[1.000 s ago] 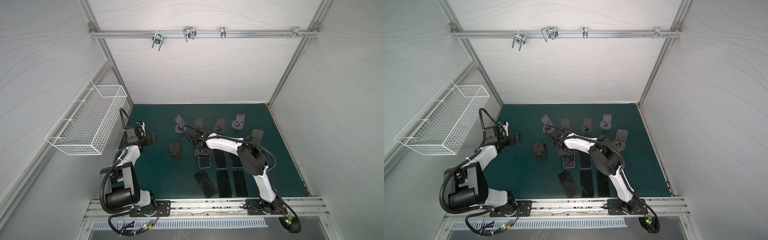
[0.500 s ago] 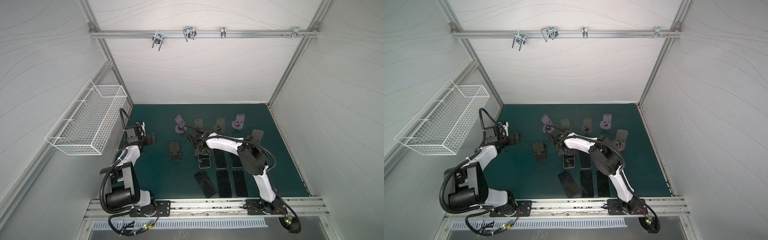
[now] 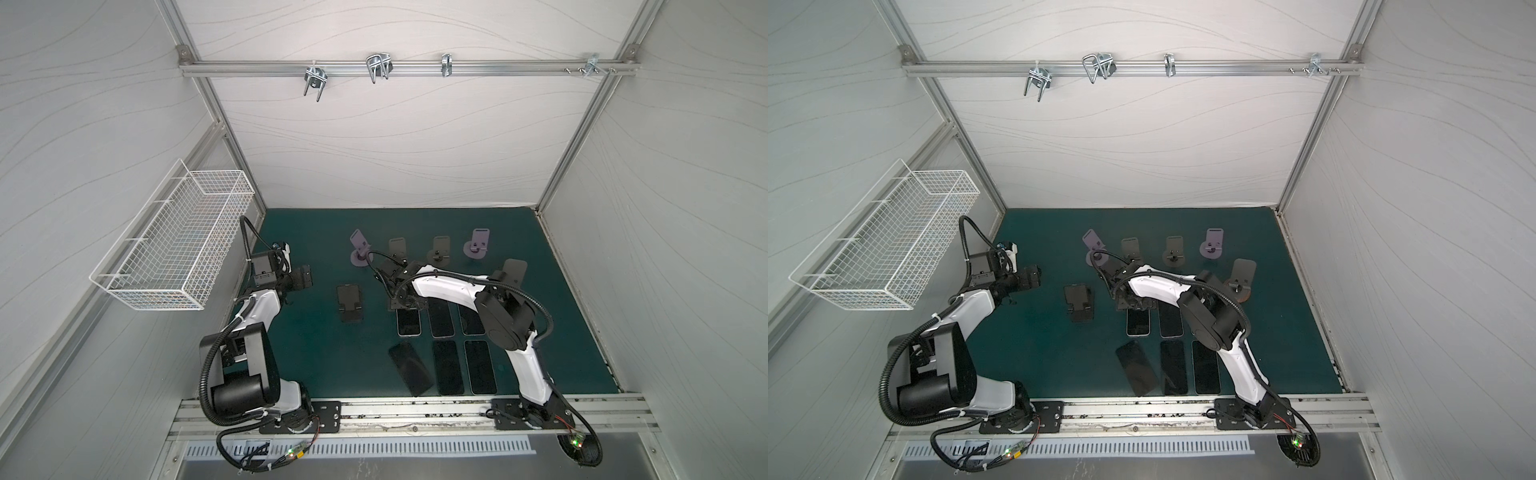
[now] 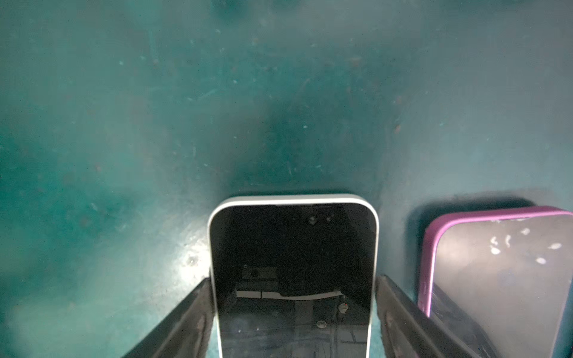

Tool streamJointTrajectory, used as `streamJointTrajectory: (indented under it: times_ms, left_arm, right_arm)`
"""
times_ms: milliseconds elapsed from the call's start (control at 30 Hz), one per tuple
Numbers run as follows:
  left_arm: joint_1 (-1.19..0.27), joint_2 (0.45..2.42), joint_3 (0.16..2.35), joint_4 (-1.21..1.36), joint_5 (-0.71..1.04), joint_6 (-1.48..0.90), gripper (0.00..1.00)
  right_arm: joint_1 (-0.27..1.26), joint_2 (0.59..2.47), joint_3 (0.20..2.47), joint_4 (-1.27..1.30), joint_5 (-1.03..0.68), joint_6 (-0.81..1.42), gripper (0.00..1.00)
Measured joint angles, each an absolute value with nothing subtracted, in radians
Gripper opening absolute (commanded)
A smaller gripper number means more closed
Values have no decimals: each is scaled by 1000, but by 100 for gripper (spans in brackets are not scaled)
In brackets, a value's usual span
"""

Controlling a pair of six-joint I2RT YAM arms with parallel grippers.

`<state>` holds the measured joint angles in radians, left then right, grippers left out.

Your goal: Remove the phone from the phone stand

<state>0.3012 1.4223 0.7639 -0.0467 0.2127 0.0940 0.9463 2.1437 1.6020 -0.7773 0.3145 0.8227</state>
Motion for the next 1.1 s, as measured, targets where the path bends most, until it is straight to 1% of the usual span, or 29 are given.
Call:
streamJointTrajectory:
  times_ms: [300,433,467,533,700,767,833,933,1100]
  left_arm:
    - [301,1440,784,-58,213,94,98]
    - [301,1441,785,-61,213,94,98]
    - [301,1441,785,-62,213,94,99]
    - [301,1441,785,-62,213,94,99]
    - [301,1441,785,-63,213,94,100]
    - [301,1441,785,-63,214,94,100]
    - [301,1441,785,-63,216,94,100]
    - [301,1441,785,-62,224,98,100]
    - [301,1421,769,-47,241,102,100]
  right_arm:
    - [929,2134,1633,-808,305,800,91]
    - [926,2061,1668,-837,319,761,97]
    - [925,2024,1669,-839,326,749,99]
    - [925,1938,1667,-839,342,715,99]
    - [924,1676,1615,-778,431,514,99]
    - [921,1555,1544,-717,469,401,99]
    - [907,1442,1441,-643,471,306,99]
    - [830,1259,1245,-528,402,175,99]
    - [601,1040,980,-342,274,61,99]
